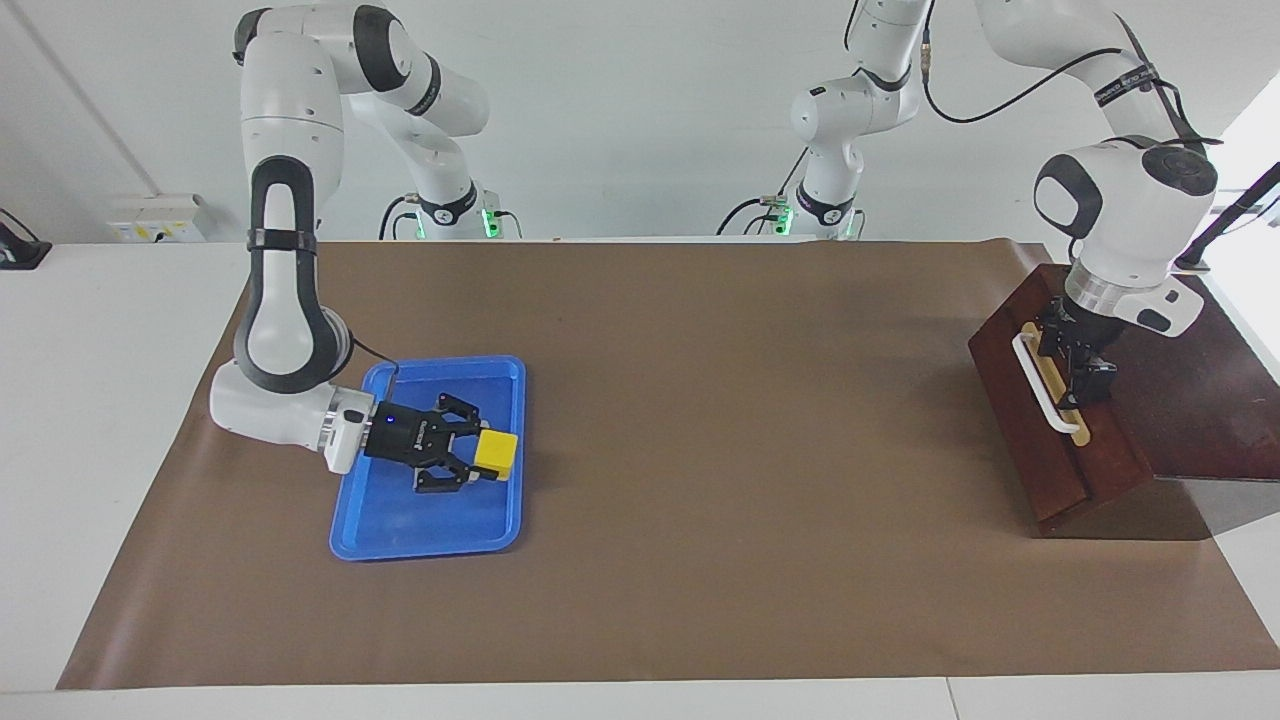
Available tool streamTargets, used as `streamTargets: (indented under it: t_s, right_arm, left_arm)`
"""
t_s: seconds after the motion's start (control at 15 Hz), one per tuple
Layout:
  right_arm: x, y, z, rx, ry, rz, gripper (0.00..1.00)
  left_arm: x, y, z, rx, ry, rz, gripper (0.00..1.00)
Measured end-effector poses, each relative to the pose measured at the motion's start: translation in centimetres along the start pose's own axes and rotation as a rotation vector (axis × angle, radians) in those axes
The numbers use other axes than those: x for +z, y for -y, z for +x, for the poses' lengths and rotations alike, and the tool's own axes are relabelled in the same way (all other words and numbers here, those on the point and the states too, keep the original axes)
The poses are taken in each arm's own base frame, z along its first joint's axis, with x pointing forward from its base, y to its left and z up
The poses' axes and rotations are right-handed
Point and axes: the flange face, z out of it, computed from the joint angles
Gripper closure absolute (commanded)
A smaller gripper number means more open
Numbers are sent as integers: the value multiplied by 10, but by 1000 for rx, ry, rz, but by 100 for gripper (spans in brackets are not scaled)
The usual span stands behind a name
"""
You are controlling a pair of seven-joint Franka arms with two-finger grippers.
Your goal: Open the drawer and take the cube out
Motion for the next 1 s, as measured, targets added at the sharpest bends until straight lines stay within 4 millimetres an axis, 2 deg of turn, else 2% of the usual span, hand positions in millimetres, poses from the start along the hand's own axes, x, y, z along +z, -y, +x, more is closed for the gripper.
streamTargets:
  t_s: [0.13, 0.27, 0.47, 0.6, 0.73, 0.93, 1.0]
  right_arm:
    - [-10, 1, -10, -7, -1, -10, 100]
    - [-10, 2, -27, -17, -3, -10, 100]
    - [-4, 3, -49, -24, -8, 0, 100]
    - [-3, 2, -50, -36, -9, 1, 100]
    - [1, 3, -57, -56, -11, 7, 100]
    - [8, 5, -71, -64, -14, 16, 100]
    - [9, 5, -72, -63, -15, 17, 85]
  left_arm:
    - [-20, -18, -32, 82, 0, 11, 0]
    - [-47, -34, -73, 156, -1, -9, 0]
    - [-86, -35, -123, 298, 0, -28, 0]
    - [-95, -33, -144, 509, 8, -20, 0]
    - [-94, -31, -154, 729, 57, -17, 0]
    - [-106, -23, -144, 1053, 135, 39, 0]
    - [-118, -20, -139, 1132, 161, 62, 0]
